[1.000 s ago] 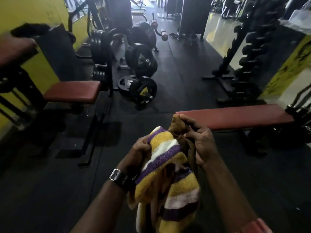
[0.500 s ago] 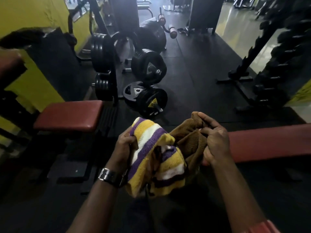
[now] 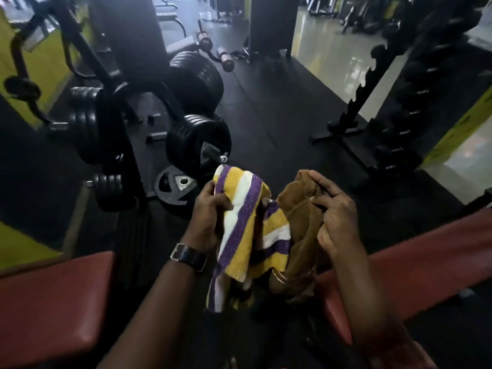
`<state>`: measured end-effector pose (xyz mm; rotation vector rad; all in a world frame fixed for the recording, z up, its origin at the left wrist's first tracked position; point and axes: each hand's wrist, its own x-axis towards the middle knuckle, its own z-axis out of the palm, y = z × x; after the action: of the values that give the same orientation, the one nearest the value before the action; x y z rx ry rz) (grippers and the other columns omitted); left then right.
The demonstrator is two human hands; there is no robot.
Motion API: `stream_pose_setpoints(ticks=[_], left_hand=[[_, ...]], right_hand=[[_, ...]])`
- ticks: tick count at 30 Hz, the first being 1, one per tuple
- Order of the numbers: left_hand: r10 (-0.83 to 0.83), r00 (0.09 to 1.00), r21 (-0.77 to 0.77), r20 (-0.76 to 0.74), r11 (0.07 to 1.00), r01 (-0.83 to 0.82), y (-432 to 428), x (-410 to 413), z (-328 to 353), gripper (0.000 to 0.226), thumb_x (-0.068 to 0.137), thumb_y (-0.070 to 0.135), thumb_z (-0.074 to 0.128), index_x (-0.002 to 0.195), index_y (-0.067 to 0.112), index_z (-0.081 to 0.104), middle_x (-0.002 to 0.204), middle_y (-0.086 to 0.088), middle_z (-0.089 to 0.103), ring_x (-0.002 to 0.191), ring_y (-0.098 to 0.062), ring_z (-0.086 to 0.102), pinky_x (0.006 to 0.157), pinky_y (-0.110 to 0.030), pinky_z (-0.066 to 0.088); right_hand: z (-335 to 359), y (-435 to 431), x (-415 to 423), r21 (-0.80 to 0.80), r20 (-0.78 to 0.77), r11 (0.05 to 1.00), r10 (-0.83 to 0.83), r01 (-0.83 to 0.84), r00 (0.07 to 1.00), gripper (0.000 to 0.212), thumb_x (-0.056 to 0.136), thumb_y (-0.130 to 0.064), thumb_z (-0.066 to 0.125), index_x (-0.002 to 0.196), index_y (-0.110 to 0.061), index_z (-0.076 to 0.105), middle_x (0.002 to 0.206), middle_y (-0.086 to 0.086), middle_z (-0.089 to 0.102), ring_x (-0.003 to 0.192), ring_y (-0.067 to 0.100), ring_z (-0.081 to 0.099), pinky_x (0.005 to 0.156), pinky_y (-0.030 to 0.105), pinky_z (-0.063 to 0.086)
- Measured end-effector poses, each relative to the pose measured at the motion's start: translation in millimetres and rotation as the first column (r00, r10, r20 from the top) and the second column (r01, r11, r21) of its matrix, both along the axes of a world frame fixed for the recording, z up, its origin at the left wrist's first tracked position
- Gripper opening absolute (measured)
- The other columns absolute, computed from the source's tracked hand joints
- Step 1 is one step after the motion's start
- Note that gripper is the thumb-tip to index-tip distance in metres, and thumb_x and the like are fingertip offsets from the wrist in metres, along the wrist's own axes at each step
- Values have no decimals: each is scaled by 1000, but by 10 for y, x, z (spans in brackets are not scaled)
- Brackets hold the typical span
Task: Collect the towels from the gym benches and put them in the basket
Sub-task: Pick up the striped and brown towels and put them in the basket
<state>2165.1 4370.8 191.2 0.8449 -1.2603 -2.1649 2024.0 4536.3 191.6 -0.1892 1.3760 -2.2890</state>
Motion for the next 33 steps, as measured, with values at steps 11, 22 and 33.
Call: stream_pose_setpoints(ticks=[11, 22, 33], left_hand=[[-46, 998, -61, 37, 997, 49, -1560, -2309, -128, 53, 49, -3, 48, 99, 10, 62, 95, -16, 61, 89, -34, 60, 74, -42, 50], [17, 995, -43, 101, 999, -13, -2811, -4758, -156, 43, 54, -13, 46, 87, 12, 60, 69, -3, 65, 68, -24, 63, 54, -30, 51], [-26, 997, 29, 73, 999, 24, -4363, -7395, -264, 59, 63, -18, 46, 117, 1, 56, 96, -17, 65, 86, -35, 63, 58, -36, 55]], right_hand=[[-269, -1094, -2097, -78, 116, 978, -183, 192, 976, 39, 81, 5, 36, 67, -11, 68, 77, 9, 74, 77, 24, 74, 62, 28, 58], [-109, -2333, -4731, 119, -89, 991, -58, 69, 994, 19, 62, -7, 38, 58, -19, 52, 63, 0, 57, 65, 18, 58, 59, 27, 49], [-145, -3923, -7227, 156, -107, 983, -82, 98, 991, 25, 76, -1, 34, 62, -15, 48, 64, 2, 53, 64, 14, 55, 65, 29, 48]])
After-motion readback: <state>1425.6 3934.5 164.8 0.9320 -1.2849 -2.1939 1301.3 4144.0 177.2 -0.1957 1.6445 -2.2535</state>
